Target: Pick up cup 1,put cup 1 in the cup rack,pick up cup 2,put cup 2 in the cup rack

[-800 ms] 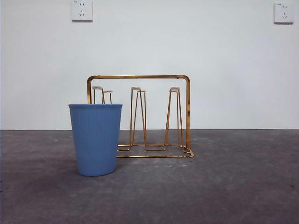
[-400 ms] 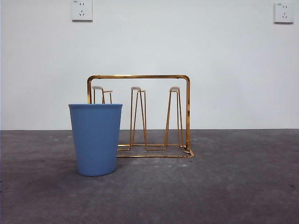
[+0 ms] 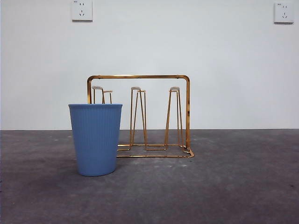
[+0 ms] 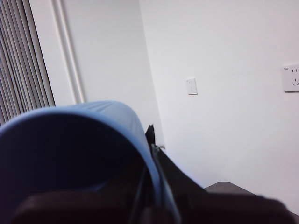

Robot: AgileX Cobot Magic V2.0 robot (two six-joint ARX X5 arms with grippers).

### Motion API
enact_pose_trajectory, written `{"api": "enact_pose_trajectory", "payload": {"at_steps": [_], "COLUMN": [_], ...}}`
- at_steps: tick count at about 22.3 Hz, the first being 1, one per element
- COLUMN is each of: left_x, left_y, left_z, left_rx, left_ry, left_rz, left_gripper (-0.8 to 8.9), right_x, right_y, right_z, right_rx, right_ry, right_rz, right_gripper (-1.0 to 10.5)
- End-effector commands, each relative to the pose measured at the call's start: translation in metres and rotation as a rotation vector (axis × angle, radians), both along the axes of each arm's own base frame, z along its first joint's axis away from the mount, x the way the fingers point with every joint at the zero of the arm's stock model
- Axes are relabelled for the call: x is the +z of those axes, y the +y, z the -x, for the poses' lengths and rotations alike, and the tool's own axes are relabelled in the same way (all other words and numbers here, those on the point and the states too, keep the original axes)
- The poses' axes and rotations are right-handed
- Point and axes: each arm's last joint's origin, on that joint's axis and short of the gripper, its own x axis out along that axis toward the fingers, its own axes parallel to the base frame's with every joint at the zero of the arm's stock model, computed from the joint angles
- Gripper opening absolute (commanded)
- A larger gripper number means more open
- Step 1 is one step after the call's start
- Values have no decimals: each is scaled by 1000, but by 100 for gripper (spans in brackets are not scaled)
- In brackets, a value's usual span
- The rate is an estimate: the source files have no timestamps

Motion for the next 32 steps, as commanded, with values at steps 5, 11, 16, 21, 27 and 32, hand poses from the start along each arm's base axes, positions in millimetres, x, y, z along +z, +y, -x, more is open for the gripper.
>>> {"api": "enact_pose_trajectory", "payload": {"at_steps": [5,11,16,21,27,32], "left_x": [1,0,0,2,5,6], "left_y": [0,-1,2,9,17,22], "left_z": [1,-1,-2,-6,-8,-10], "left_rx": [40,40,50,74,92,97], "left_ry": [-37,-23,-29,-32,-48,-49], "left_rz": [-2,-21,-22,-17,-15,-49], "left_gripper": [-8,-8,-8,-8,-8,-8], "right_x": [-5,-7,-5,0,2,-9], "right_y": [2,2,-2,-13,-30,-46], "right_z": [-6,-6,1,18,45,64], "right_rx": [-30,-27,-22,-30,-66,-240], "right_ry": [31,48,40,0,-26,15], "right_rz": [18,29,27,32,67,182], "right_gripper": [7,165,257,257,254,253]}}
